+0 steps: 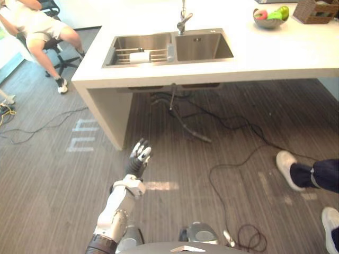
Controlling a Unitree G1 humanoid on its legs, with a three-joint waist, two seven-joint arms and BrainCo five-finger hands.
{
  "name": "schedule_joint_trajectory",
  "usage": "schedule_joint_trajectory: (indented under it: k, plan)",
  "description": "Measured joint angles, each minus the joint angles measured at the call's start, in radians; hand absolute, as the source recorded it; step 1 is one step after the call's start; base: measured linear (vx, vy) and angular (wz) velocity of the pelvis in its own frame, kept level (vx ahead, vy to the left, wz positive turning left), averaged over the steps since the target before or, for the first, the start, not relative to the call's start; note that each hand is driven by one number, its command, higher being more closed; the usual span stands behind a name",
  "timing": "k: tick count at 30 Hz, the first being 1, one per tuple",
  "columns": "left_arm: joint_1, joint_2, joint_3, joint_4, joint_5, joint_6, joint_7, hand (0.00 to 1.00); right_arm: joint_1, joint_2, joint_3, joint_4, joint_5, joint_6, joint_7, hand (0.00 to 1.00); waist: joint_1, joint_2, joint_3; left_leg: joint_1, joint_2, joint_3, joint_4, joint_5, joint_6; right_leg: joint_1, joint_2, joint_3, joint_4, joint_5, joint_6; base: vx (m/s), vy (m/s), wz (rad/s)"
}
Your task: Walk over to the sink, pick up the cup, carry it to the dishwasher, place the cup inside the dishwasher, then close the dishwasher door
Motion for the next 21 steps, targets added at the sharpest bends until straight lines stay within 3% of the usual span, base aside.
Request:
schedule_joint_trajectory:
  k: [2,3,4,5,6,7,8,9,10,11,12,13,14,16,19,21]
  plan:
    - [0.001,0.006,-0.001,-0.044,0.000,-0.034,0.003,0.00,-0.045,-0.012,0.026,-0.025,0.022,-0.001,-0.001,0.00,0.024,-0.017,0.003,-0.017,-0.062,-0.006,-0.316,0.022,-0.003,0.047,-0.022,0.023,-0.041,0.004,0.015,0.39,0.050,-0.32]
    - [0.002,0.005,-0.004,-0.064,0.000,-0.056,0.010,0.00,-0.062,-0.018,0.038,-0.028,0.022,-0.004,-0.001,0.00,0.041,-0.020,0.003,-0.015,-0.098,-0.036,-0.553,0.101,-0.023,0.075,-0.031,0.044,-0.073,0.007,0.025,0.41,0.095,-0.40]
    - [0.007,0.006,-0.015,-0.094,0.002,-0.082,0.023,0.00,-0.074,-0.020,0.038,-0.024,0.021,-0.002,-0.005,0.00,0.057,-0.011,0.000,-0.031,-0.094,-0.063,-0.718,0.174,-0.058,0.104,-0.021,0.068,-0.110,0.006,0.037,0.41,0.118,-0.41]
    - [0.007,0.005,-0.022,-0.110,0.005,-0.095,0.030,0.00,-0.076,-0.021,0.039,-0.023,0.019,0.002,-0.007,0.00,0.061,-0.004,-0.002,-0.050,-0.082,-0.072,-0.744,0.188,-0.076,0.118,-0.013,0.079,-0.126,0.002,0.053,0.49,0.237,-0.45]
    - [0.006,0.005,-0.027,-0.134,0.015,-0.123,0.047,0.00,-0.076,-0.029,0.043,-0.009,0.010,0.025,-0.007,0.00,0.069,0.006,-0.002,-0.070,-0.053,-0.057,-0.752,0.192,-0.084,0.152,0.003,0.097,-0.142,-0.019,0.092,0.53,0.323,-0.50]
    - [0.004,0.007,-0.027,-0.135,0.023,-0.149,0.060,0.00,-0.069,-0.038,0.048,0.024,-0.001,0.049,-0.011,0.00,0.067,0.019,-0.009,-0.058,-0.033,-0.040,-0.750,0.212,-0.061,0.197,0.013,0.117,-0.140,-0.050,0.120,0.54,0.356,-0.56]
    - [-0.004,0.008,-0.024,-0.133,0.023,-0.157,0.069,0.00,-0.069,-0.034,0.047,0.042,-0.001,0.061,-0.018,0.00,0.068,0.014,-0.011,-0.046,-0.040,-0.035,-0.729,0.283,-0.049,0.217,-0.004,0.133,-0.131,-0.075,0.128,0.45,0.295,-0.59]
    - [-0.020,0.019,-0.015,-0.137,0.023,-0.166,0.086,0.00,-0.063,-0.022,0.044,0.077,-0.012,0.082,-0.033,0.00,0.070,-0.038,-0.025,-0.045,-0.082,-0.019,-0.682,0.311,-0.040,0.215,-0.056,0.149,-0.089,-0.120,0.119,0.34,0.203,-0.40]
    - [-0.033,0.017,-0.009,-0.140,0.023,-0.168,0.092,0.00,-0.055,-0.016,0.031,0.100,-0.025,0.088,-0.040,0.00,0.069,-0.057,-0.034,-0.045,-0.104,-0.012,-0.667,0.311,-0.039,0.210,-0.084,0.151,-0.059,-0.131,0.108,0.44,0.212,-0.18]
    - [-0.070,0.015,-0.005,-0.142,0.023,-0.168,0.113,0.00,-0.033,-0.010,-0.012,0.137,-0.040,0.102,-0.050,0.00,0.064,-0.073,-0.043,-0.032,-0.136,-0.009,-0.663,0.314,-0.005,0.169,-0.130,0.148,0.070,-0.120,0.115,0.46,0.241,0.12]
    - [-0.109,0.013,-0.005,-0.155,0.023,-0.167,0.128,0.00,-0.006,-0.007,-0.051,0.165,-0.041,0.123,-0.054,0.00,0.065,-0.079,-0.042,0.001,-0.170,-0.006,-0.674,0.325,0.048,0.092,-0.184,0.152,0.276,-0.078,0.154,0.45,0.253,0.20]
    - [-0.128,0.013,-0.004,-0.166,0.023,-0.167,0.130,0.00,0.009,-0.002,-0.063,0.177,-0.047,0.132,-0.054,0.00,0.064,-0.088,-0.043,0.022,-0.190,-0.004,-0.681,0.312,0.068,0.052,-0.214,0.154,0.375,-0.038,0.165,0.44,0.273,0.25]
    - [-0.155,0.018,0.004,-0.202,0.023,-0.163,0.132,0.00,0.031,0.016,-0.079,0.180,-0.081,0.141,-0.052,0.00,0.056,-0.094,-0.044,0.071,-0.216,-0.007,-0.707,0.293,0.088,-0.016,-0.262,0.157,0.550,0.077,0.187,0.44,0.237,0.19]
    - [-0.159,0.021,0.051,-0.280,0.044,-0.160,0.158,0.00,0.045,0.046,-0.080,0.182,-0.116,0.119,-0.044,0.00,0.045,-0.086,-0.040,0.174,-0.222,-0.004,-0.752,0.280,0.093,-0.122,-0.289,0.124,0.751,0.024,0.157,0.46,0.198,-0.03]
    - [-0.173,0.028,0.061,-0.290,0.041,-0.159,0.191,0.00,0.030,0.055,-0.079,0.180,-0.103,0.097,-0.048,0.00,0.038,-0.082,-0.039,0.250,-0.219,-0.002,-0.806,0.271,0.088,-0.186,-0.291,0.040,0.685,-0.062,0.138,0.33,0.044,-0.08]
    - [-0.176,0.034,0.062,-0.287,0.039,-0.160,0.201,0.00,0.015,0.067,-0.083,0.178,-0.096,0.087,-0.048,0.00,0.034,-0.081,-0.038,0.277,-0.206,-0.010,-0.818,0.253,0.066,-0.250,-0.274,0.025,0.467,-0.088,0.130,0.22,-0.099,0.06]
